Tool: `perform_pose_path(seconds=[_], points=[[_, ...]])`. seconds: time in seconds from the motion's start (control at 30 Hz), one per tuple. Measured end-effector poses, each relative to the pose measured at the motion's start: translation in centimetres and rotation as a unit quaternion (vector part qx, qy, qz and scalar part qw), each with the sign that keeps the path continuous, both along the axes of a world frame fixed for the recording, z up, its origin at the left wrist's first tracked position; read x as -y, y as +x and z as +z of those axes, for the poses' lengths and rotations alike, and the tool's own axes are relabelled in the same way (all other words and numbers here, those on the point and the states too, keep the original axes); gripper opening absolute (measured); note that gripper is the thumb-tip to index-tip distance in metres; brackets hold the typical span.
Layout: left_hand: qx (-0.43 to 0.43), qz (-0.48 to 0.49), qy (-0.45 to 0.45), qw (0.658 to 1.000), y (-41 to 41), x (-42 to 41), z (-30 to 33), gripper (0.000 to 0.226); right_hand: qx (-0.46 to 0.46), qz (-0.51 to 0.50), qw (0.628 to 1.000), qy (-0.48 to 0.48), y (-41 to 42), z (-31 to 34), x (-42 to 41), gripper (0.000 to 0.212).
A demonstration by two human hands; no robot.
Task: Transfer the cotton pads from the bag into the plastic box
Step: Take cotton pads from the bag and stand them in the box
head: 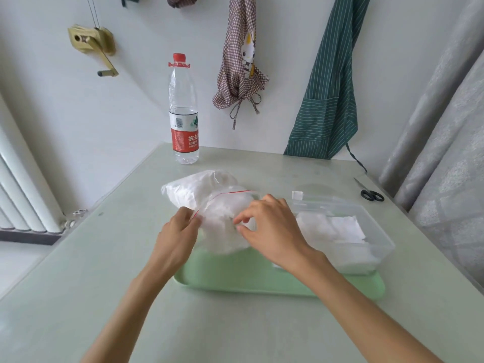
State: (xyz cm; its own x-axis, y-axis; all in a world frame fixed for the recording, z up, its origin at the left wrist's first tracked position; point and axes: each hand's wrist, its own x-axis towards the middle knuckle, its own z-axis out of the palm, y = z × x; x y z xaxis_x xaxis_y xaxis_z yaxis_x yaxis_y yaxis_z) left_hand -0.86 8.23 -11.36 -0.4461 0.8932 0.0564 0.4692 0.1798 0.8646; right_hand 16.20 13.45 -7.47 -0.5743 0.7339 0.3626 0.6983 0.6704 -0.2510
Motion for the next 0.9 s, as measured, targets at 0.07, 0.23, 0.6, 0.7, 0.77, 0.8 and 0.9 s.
perform_pose_path(seconds=[0.07, 0.23, 0.6, 0.7, 0.77, 0.8, 0.9], points=[[0.090, 0.000, 0.047, 0.995, -0.2, -0.3, -0.8, 0.020, 0.007, -0.013, 1.000, 0.007, -0.2, -0.3, -0.1, 0.019], [0.181, -0.044, 0.104, 0.977, -0.2, -1.3, -1.5, 0.016, 0.014, -0.040, 0.998, 0.040, -0.8, -0.9, -0.1, 0.023], [0.089, 0.004, 0.128, 0.988, 0.6, -0.7, -2.4, 0.011, 0.005, -0.046, 0.996, 0.075, -3.4, -2.9, 0.7, 0.025], [0.027, 0.020, 0.121, 0.992, 0.6, -0.7, -2.4, 0.012, -0.028, -0.003, 0.996, 0.083, -2.7, -3.1, 0.5, 0.016], [-0.019, 0.047, 0.111, 0.993, 0.5, -0.6, -2.4, 0.015, -0.065, 0.010, 0.994, 0.093, -1.8, -2.7, 0.5, 0.014], [-0.044, 0.071, 0.102, 0.991, 0.5, -0.6, -2.3, 0.017, -0.100, 0.011, 0.991, 0.086, -1.3, -2.4, 0.7, 0.012], [-0.140, 0.156, 0.086, 0.974, 0.2, -0.1, -1.5, 0.024, -0.242, 0.001, 0.970, -0.010, 0.4, -0.6, 1.3, 0.005]])
